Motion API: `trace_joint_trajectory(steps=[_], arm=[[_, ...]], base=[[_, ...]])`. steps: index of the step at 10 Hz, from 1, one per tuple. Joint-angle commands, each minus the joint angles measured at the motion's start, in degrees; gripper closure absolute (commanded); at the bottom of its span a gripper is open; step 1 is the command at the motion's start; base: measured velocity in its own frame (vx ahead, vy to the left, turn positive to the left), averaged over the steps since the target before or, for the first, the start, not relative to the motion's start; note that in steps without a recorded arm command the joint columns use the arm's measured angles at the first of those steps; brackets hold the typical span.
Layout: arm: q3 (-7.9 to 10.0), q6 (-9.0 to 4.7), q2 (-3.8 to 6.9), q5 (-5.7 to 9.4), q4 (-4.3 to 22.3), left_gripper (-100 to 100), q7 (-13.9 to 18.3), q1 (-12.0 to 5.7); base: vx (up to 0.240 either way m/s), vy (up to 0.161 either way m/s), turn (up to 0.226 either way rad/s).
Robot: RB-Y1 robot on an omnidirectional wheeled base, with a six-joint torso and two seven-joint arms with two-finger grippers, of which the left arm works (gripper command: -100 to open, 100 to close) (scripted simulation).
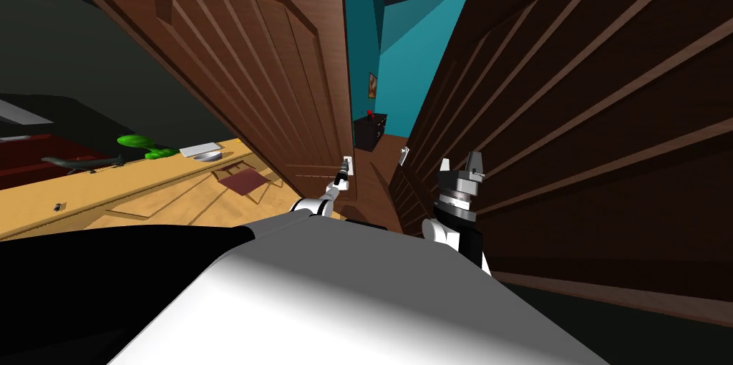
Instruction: Push the door open
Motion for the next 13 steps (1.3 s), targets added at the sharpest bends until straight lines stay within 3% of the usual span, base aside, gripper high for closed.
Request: trace_joint_trajectory(steps=[1, 2, 8, 12, 13], arm=[[1.37, -1.28, 1.04, 0.8, 0.9, 100, -1.5, -1.52], [1.37, -1.28, 1.04, 0.8, 0.9, 100, -1.5, -1.52], [5.77, -3.94, 1.68, 3.78, 2.9, 100, -7.0, -3.24], [5.77, -3.94, 1.68, 3.78, 4.0, 100, -7.0, -3.24], [6.24, -4.5, 1.0, 4.08, 5.3, -100, -8.1, -4.39]], base=[[0.181, -0.009, 0.022], [0.121, 0.011, 0.005], [0.158, -0.002, 0.024], [0.027, 0.021, 0.04], [-0.121, -0.056, 0.149]])
